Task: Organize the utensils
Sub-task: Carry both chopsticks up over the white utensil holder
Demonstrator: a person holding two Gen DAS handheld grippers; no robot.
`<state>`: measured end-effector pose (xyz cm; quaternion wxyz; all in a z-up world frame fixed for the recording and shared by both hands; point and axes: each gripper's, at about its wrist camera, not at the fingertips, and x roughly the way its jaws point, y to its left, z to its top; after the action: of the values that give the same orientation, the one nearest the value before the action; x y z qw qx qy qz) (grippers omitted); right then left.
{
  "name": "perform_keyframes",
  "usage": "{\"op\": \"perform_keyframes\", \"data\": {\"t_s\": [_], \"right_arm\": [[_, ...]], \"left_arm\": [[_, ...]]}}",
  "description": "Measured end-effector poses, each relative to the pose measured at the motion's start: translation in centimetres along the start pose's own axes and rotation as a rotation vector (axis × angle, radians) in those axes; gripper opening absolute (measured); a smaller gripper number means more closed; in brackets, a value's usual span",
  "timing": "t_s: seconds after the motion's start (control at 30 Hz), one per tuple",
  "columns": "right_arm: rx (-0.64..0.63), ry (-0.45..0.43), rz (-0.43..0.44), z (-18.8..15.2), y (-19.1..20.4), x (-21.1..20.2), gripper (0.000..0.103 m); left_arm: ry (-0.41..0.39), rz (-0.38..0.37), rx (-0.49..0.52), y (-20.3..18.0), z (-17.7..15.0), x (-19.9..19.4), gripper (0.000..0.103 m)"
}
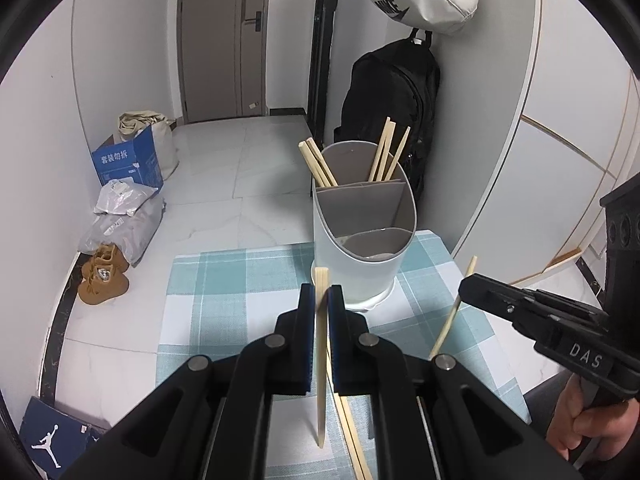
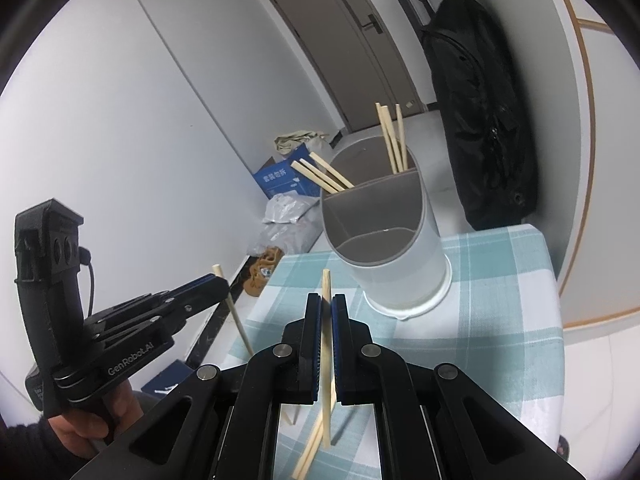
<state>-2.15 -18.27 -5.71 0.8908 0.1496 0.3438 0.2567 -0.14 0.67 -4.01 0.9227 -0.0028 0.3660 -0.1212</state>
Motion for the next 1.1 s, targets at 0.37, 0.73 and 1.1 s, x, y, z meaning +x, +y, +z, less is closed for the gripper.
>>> {"op": "perform_keyframes", "data": {"t_s": [0.37, 0.73, 1.1], "right_arm": [[-0.005, -0.022, 0.022, 1.1, 0.3, -0.1, 0.004], [0.017, -0.078, 0.012, 6.9, -0.2, -1.8, 0.004], [-0.031, -0.156, -0.030, 15.7, 0.1, -2.3, 0.004]], "left_arm": [[0.017, -0.020, -0.002, -0.4, 1.7, 0.0, 0.002], [-0.035, -0.067, -0.023, -0.9, 8.2, -1.2, 0.002], [-0.144, -0.094, -0.066, -1.2, 15.5, -1.1, 0.002]]}}
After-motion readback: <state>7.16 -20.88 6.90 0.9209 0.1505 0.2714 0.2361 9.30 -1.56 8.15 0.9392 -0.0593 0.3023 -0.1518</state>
